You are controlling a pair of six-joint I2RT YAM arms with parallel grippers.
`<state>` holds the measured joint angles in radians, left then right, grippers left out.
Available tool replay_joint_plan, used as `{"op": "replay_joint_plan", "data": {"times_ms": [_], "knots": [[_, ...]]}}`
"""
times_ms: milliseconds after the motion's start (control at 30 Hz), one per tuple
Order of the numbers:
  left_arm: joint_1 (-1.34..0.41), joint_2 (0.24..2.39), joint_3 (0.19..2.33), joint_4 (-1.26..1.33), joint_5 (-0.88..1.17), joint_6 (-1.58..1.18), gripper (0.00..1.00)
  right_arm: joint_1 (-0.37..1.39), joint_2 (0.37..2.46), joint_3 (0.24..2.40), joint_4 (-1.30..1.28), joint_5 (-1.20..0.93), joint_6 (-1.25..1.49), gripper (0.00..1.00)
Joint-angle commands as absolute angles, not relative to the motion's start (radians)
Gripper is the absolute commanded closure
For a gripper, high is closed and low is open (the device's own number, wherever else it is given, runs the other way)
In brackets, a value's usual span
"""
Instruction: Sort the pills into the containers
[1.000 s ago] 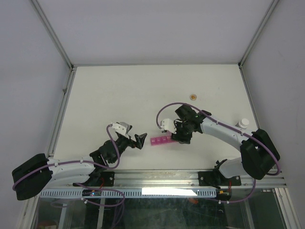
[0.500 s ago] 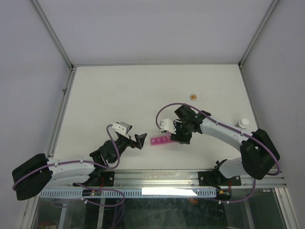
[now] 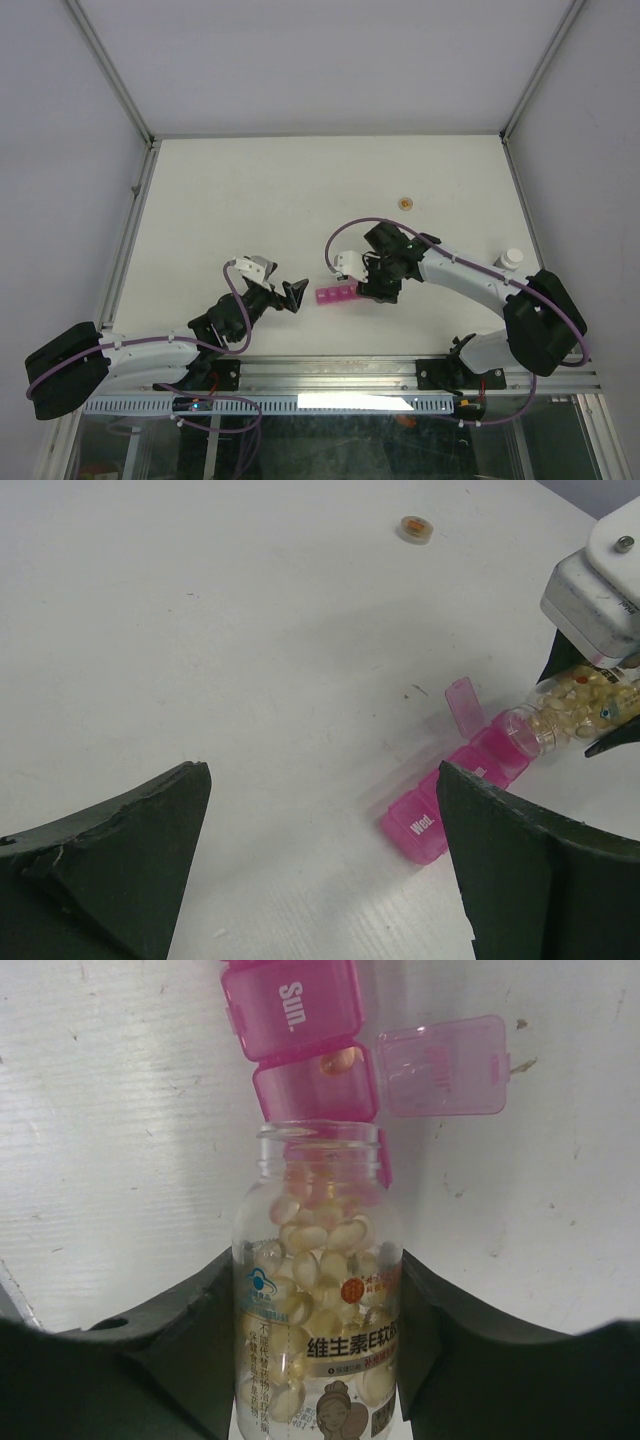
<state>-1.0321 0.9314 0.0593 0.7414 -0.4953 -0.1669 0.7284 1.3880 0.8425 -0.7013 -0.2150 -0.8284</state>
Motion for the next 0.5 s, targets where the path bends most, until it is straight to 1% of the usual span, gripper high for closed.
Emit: {"op": "replay_joint_plan", "data": {"times_ms": [0,33,100,200,467], "knots": [[-1.019,0.914,0.074,0.788,-0.484,-0.169,0.01,0.737,1.350,0.839,-0.640,-0.195,-0.816,1.00],[-1.019,0.914,0.074,0.788,-0.482,-0.170,0.01,0.736,1.349,0.845,-0.654,-0.184,-0.818,1.00],[-1.019,0.914,0.074,0.788,-0.481,-0.169,0.01,0.737,1.353,0.871,-0.702,-0.252,-0.810,1.00],[-1.017,0.921,0.077,0.788,-0.482,-0.169,0.01,0.735,1.352,0.839,-0.658,-0.209,-0.817,1.00],[-1.017,0.909,0.071,0.787,-0.482,-0.170,0.01,0.717,1.362,0.841,-0.650,-0.238,-0.806,1.00]]}}
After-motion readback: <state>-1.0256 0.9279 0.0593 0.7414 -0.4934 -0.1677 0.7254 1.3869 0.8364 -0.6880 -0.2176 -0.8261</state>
